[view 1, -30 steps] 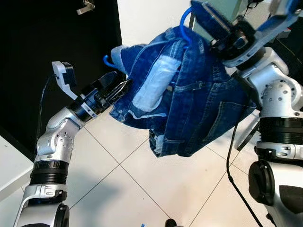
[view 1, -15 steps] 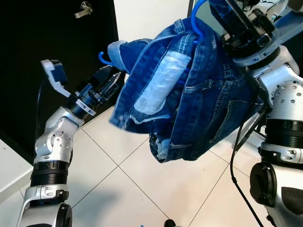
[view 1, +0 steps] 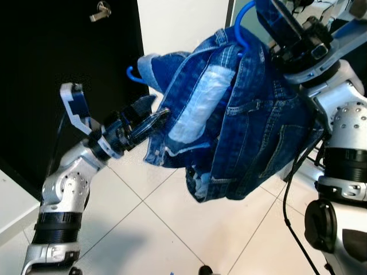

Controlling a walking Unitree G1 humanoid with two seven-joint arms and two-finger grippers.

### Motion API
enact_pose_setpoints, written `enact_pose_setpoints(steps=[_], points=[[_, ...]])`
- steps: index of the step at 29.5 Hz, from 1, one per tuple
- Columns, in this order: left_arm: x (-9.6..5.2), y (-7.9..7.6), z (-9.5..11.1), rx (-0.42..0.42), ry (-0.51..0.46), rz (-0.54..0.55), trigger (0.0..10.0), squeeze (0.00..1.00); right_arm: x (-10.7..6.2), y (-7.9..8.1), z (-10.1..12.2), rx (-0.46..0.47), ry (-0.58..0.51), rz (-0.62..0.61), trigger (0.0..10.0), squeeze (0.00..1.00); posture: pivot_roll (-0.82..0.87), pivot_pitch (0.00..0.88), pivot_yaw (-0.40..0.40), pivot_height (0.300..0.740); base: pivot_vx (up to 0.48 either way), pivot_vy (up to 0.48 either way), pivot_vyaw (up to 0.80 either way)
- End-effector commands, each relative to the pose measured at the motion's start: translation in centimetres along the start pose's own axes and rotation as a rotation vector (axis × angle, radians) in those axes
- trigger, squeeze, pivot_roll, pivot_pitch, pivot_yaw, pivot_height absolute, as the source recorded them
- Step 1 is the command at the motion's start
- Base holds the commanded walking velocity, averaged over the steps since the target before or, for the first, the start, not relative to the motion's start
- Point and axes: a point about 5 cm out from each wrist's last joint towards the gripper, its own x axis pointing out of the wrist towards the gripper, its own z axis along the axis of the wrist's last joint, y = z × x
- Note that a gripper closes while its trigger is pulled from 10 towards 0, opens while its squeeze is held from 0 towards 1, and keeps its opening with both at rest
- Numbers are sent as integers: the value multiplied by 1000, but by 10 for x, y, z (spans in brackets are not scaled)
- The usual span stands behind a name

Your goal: Hang hanger

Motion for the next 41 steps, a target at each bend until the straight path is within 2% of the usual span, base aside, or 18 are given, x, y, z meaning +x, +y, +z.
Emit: enact_pose_setpoints(steps=[1,7,8,9,10,11,12,16,19,22,24,32,37,41], points=[[-2,-3,-2,5,30,-11,10000,0,2,4,10,-26,-32,27,0,0,38,108,16,740,0,0,0],[4,1,-8,40,40,45,10000,0,4,7,9,-15,-34,54,0,0,36,108,16,740,0,0,0],[6,7,-8,66,28,103,10000,0,6,9,9,-12,-35,66,0,0,36,108,16,740,0,0,0],[6,7,-8,66,28,103,10000,0,6,9,9,-12,-35,66,0,0,36,108,16,740,0,0,0],[6,15,-5,102,8,180,10000,0,7,11,9,-9,-35,79,0,0,36,108,16,740,0,0,0],[6,15,-5,102,8,180,10000,0,7,11,9,-9,-35,79,0,0,36,108,16,740,0,0,0],[3,23,-1,132,-12,249,10000,0,8,14,9,-6,-32,92,0,0,33,108,14,740,0,0,0],[-3,31,11,141,-62,301,10000,0,7,16,9,-2,-25,106,0,0,31,108,16,740,0,0,0],[-7,29,20,105,-97,268,10000,0,6,16,9,-2,-21,107,0,0,32,109,16,740,0,0,0],[-17,12,36,10,-156,97,10000,0,3,15,9,-3,-12,95,0,0,35,109,15,740,0,0,0],[-20,9,36,8,-151,82,10000,0,1,15,8,-2,-9,93,0,0,36,109,14,740,0,0,0],[-23,14,30,25,-143,143,10000,0,1,18,9,2,-5,105,0,0,34,109,12,740,0,0,0],[-16,13,15,12,-113,153,10000,0,3,21,11,6,-13,123,0,0,33,109,12,740,0,0,0],[-14,13,11,2,-112,163,10000,0,4,22,11,8,-15,129,0,0,33,109,12,740,0,0,0]])
